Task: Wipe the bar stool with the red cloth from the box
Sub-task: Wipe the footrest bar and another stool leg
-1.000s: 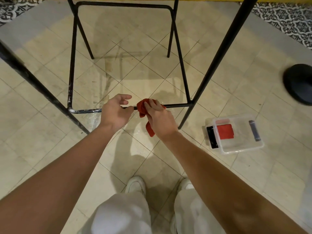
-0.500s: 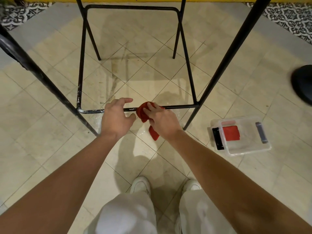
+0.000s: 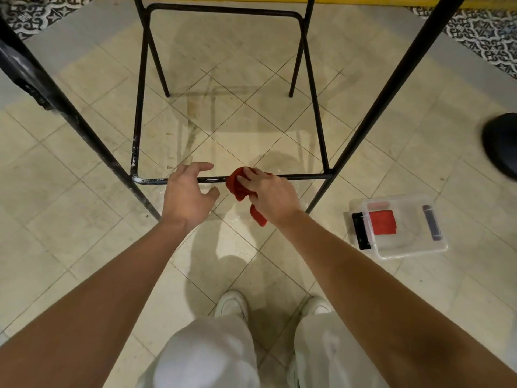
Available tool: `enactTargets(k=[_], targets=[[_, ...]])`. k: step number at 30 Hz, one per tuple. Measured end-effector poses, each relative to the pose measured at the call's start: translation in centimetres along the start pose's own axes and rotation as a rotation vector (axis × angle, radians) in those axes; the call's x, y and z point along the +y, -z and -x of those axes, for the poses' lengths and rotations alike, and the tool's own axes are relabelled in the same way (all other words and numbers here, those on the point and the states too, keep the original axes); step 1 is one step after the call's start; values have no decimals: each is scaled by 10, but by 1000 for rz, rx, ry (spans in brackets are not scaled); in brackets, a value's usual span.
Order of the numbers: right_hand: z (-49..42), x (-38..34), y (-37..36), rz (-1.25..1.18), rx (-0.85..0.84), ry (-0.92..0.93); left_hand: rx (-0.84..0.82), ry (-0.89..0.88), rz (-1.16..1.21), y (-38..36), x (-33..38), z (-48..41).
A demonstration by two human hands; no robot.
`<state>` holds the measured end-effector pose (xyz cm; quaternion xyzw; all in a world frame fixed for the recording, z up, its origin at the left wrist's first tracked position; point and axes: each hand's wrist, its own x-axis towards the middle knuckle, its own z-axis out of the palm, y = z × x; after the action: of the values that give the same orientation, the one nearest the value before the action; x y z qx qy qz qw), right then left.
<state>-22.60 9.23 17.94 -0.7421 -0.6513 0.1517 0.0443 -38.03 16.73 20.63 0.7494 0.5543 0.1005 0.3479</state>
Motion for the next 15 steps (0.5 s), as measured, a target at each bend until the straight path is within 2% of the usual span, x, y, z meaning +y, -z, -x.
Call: enactTargets(k=[5,8,12,15], targets=[[-2,-8,-12,-18,140,-215,26,14,4,5,-9,1],[-2,-25,-28,-56,158,-120,31,22,17,4,-7,-1],[1,0,-28,19,251,34,24,5,34,2,-7,-3],[-3,11,-16,-47,283,-89,19,0,34,2,-11,-4]])
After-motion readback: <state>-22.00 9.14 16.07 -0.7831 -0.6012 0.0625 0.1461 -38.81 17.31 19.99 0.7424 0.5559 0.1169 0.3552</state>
